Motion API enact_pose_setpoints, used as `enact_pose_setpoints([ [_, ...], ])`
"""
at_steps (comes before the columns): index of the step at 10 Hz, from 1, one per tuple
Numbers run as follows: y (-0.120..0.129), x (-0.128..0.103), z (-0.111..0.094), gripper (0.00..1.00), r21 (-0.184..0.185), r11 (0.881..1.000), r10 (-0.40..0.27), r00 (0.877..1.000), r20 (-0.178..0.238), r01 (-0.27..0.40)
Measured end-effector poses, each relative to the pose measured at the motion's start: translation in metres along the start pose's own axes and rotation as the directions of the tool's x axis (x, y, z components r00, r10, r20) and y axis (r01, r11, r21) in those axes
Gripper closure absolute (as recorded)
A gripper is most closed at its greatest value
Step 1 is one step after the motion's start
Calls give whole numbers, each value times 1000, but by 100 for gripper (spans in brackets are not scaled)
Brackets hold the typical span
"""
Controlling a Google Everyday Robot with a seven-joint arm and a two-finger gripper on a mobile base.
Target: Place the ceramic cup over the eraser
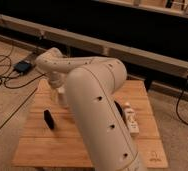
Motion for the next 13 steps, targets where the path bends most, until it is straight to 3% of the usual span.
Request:
enact_pose_setpoints([
  [4,-3,6,6,74,-14,1000,8,1000,16,-8],
  [6,-8,17,1,94,-13,1000,8,1000,14,-7],
  [7,-11,22,-6,99,-8,1000,8,1000,23,-8],
  [10,-22,43,-40,100,25,1000,0,998,63,-2],
  [13,-16,73,-74,100,52,998,-31,995,93,26],
])
